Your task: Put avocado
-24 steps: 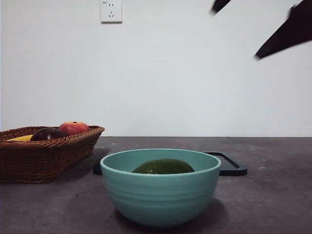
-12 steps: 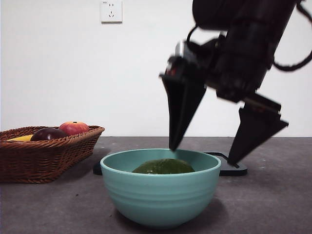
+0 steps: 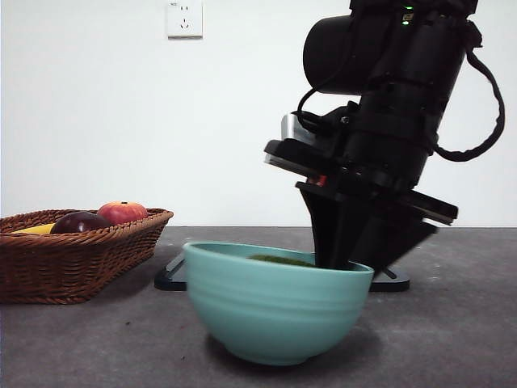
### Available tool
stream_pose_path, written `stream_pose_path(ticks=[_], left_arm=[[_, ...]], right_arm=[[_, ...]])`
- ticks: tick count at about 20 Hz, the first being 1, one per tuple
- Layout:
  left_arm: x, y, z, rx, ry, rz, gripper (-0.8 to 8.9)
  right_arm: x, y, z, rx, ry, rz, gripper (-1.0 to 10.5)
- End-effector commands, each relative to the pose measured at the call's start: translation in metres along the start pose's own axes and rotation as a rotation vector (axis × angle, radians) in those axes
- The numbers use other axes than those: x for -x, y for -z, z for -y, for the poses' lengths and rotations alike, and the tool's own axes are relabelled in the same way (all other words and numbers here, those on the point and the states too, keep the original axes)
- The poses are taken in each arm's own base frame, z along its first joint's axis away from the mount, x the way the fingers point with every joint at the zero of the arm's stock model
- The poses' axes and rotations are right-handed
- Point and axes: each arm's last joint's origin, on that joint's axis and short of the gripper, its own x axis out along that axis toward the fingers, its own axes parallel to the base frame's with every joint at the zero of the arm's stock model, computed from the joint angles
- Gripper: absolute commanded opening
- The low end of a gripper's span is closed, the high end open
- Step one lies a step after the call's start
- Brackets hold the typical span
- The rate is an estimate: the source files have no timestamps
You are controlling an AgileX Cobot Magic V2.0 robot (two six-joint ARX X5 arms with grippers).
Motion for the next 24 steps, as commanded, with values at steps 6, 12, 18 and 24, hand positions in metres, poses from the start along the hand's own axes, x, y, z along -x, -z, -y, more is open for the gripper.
stream_pose_path(ticks=[6, 12, 18, 24], left_arm=[[0.002, -0.003, 0.0, -0.001, 0.005, 0.02, 5.93], [0.002, -0.003, 0.0, -0.001, 0.006, 0.027, 5.93], [0.002, -0.003, 0.0, -0.001, 0.006, 0.027, 5.93], [0.002, -0.003, 0.0, -0.001, 0.006, 0.027, 5.93]], right_arm=[[0.02, -0.028, -0.01, -0.065, 0.039, 0.112, 0.0], [0.046, -0.093, 0.01, -0.14, 0.089, 0.257, 0.0], [0.029, -0.145, 0.038, -0.201, 0.118, 0.287, 0.0], [0.005, -0.147, 0.044, -0.209, 0.126, 0.239, 0.9]])
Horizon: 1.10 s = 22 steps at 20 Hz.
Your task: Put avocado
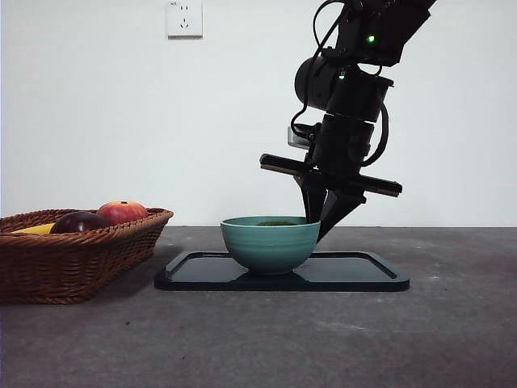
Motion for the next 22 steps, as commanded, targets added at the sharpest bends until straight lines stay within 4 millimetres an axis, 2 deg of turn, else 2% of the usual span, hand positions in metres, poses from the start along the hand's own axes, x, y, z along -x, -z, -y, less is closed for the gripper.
stream_pose_path(ticks=[1, 3, 4, 5, 7, 9, 13, 14, 17, 22], left_arm=[[0.002, -0.003, 0.0, -0.001, 0.006, 0.02, 5.93], [0.002, -0.003, 0.0, -0.001, 0.006, 0.02, 5.93], [0.002, -0.003, 0.0, -0.001, 0.006, 0.02, 5.93], [0.002, -0.003, 0.0, -0.001, 0.006, 0.02, 5.93], [0.002, -0.003, 0.0, -0.001, 0.006, 0.02, 5.93], [0.002, -0.003, 0.0, -0.001, 0.006, 0.02, 5.93], [0.002, -0.003, 0.0, -0.001, 0.006, 0.02, 5.93], [0.002, -0.003, 0.0, -0.001, 0.006, 0.02, 5.93], [0.002, -0.003, 0.0, -0.001, 0.006, 0.02, 5.93], [0.002, -0.003, 0.0, -0.001, 0.006, 0.022, 5.93]], right_arm=[[-0.001, -0.004, -0.005, 0.016, -0.011, 0.019, 1.9], [0.002, -0.004, -0.005, 0.016, -0.001, 0.014, 3.9], [0.011, -0.006, -0.006, 0.016, 0.004, 0.031, 4.2], [0.028, -0.01, -0.007, 0.021, 0.024, 0.08, 4.3], [0.077, -0.012, -0.012, 0.058, 0.052, 0.169, 5.5], [0.123, 0.002, -0.009, 0.109, 0.119, 0.183, 5.7], [0.19, 0.045, -0.006, 0.175, 0.246, 0.163, 5.7], [0.202, 0.056, -0.005, 0.184, 0.249, 0.173, 5.7], [0.228, 0.096, 0.002, 0.216, 0.241, 0.21, 5.7], [0.257, 0.177, 0.028, 0.228, 0.126, 0.282, 5.7]])
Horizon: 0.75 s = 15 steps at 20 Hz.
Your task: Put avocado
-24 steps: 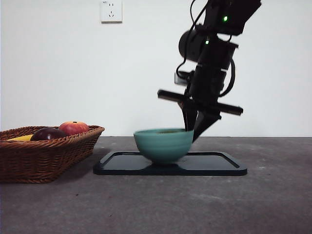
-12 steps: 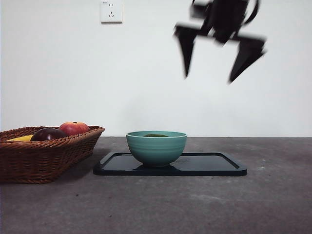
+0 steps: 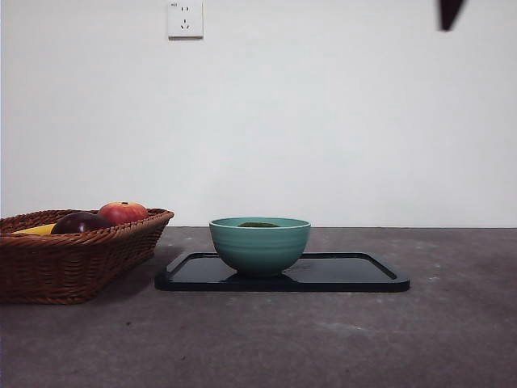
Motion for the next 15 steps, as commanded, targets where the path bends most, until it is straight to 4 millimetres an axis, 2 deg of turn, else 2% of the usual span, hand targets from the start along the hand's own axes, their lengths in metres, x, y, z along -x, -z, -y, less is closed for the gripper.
stream_pose_path(ticks=[1, 5, 9, 12, 15], left_arm=[[0.002, -0.003, 0.0, -0.001, 0.006, 0.022, 5.93], [0.002, -0.003, 0.0, -0.001, 0.006, 0.022, 5.93], [0.002, -0.003, 0.0, -0.001, 0.006, 0.023, 5.93], [0.002, -0.003, 0.0, -0.001, 0.006, 0.023, 5.93], [0.002, -0.003, 0.0, -0.002, 0.007, 0.027, 5.92]], right_arm=[[0.021, 0.03, 0.007, -0.033, -0.084, 0.066, 5.7], [0.043, 0.082, 0.024, -0.077, -0.176, 0.164, 5.7], [0.058, 0.12, 0.04, -0.09, -0.251, 0.257, 5.7], [0.068, 0.135, 0.046, -0.091, -0.321, 0.297, 5.7], [0.071, 0.14, 0.049, -0.093, -0.333, 0.316, 5.7]])
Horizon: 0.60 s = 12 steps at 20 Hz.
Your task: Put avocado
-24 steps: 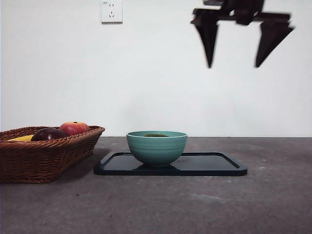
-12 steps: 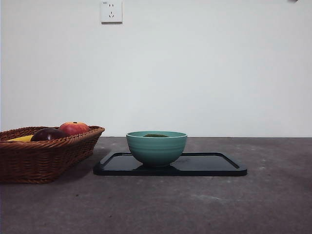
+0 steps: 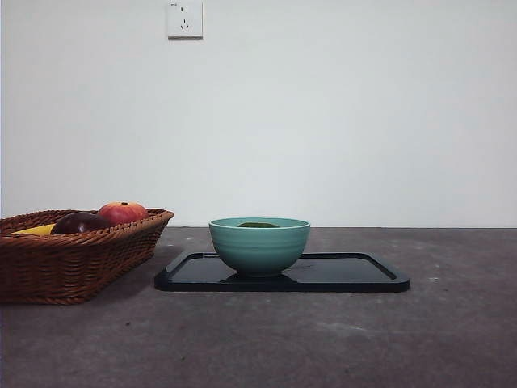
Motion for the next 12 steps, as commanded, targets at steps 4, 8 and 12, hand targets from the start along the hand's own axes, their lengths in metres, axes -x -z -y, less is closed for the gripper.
stream_pose_path(ticks=[4, 8, 12], left_arm=[[0.0021, -0.0028, 0.0004, -0.001, 0.006, 0.021, 0.81], [0.0021, -0.004, 0.0005, -0.001, 0.007, 0.034, 0.19], [0.0021, -0.0046, 0.0006, -0.002, 0.008, 0.04, 0.19]], right_arm=[[0.0018, -0.0011, -0.0005, -0.005, -0.013, 0.011, 0.3], [0.0019, -0.0013, -0.0005, -0.005, -0.014, 0.013, 0.1], [0.002, -0.0014, -0.0005, -0.005, -0.013, 0.013, 0.1]])
